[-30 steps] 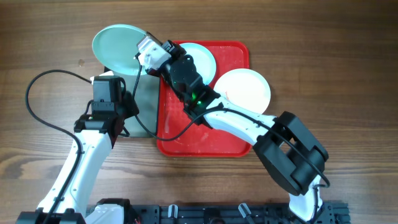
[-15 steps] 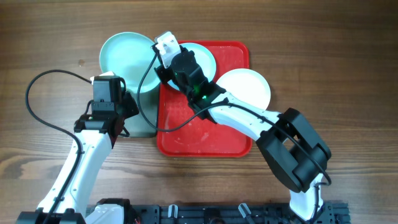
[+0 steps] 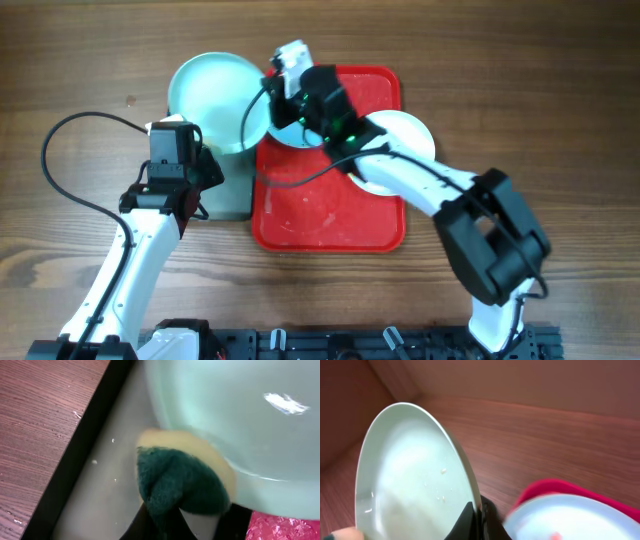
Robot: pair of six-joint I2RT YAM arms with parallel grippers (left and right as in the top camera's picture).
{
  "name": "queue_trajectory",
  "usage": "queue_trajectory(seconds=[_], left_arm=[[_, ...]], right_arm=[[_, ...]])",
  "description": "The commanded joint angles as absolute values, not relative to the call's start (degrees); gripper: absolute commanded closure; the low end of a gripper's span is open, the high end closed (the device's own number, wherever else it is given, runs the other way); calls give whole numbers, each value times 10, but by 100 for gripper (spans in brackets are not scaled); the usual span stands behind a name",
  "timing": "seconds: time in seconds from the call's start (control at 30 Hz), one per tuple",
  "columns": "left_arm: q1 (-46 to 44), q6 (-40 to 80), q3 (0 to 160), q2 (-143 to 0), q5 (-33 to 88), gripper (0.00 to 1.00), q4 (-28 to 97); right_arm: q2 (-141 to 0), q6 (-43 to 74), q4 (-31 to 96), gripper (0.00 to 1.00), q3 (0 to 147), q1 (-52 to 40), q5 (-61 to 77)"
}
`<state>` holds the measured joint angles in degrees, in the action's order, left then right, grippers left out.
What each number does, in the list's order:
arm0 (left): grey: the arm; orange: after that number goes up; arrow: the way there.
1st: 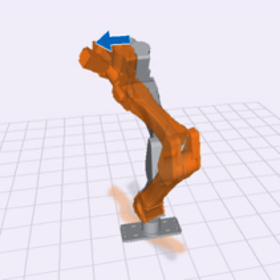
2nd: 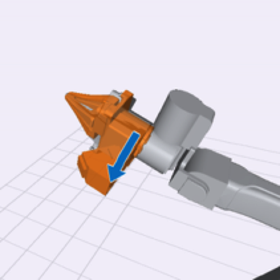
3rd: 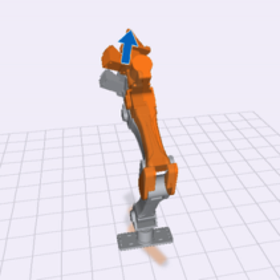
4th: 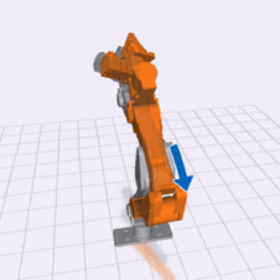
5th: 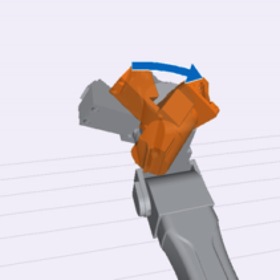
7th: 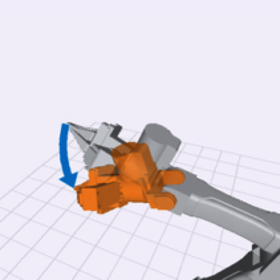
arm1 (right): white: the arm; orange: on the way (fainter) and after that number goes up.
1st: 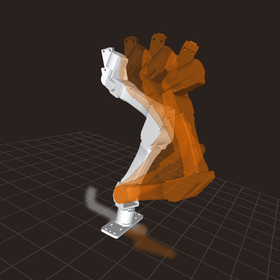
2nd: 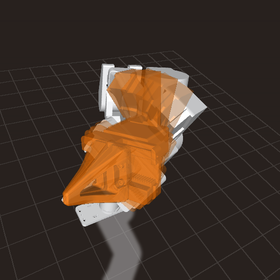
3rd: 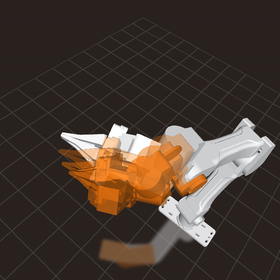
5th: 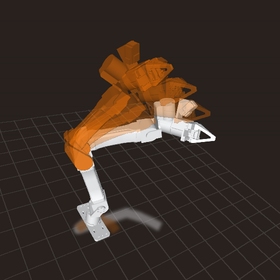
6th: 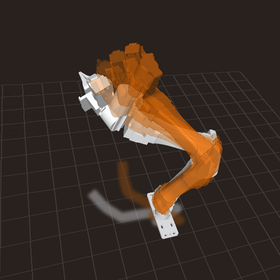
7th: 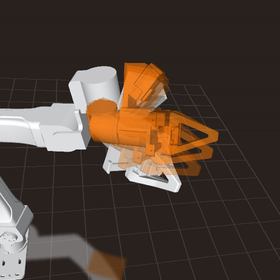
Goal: Clean dirty plates on tray and stack at the side
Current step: 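Swing the blue plate with the right gripper toward the upper right, then lower the blue plate onto the table right of the red tray, release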
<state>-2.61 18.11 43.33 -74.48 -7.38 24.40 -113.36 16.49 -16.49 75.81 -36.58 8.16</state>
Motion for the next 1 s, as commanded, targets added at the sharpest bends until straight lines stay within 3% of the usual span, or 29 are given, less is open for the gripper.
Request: queue_trajectory(seconds=[0.0, 0.57, 0.97], left_arm=[[-23, 186, 439, -748, -75, 96, 245], [-23, 184, 439, -748, -75, 96, 247], [-23, 184, 439, -748, -71, 96, 246]], right_arm=[[-1059, 197, -117, 96, 768, -326, 147], [-953, 195, 190, 96, 768, -138, 228], [-954, 195, 311, 96, 768, 39, 204]])
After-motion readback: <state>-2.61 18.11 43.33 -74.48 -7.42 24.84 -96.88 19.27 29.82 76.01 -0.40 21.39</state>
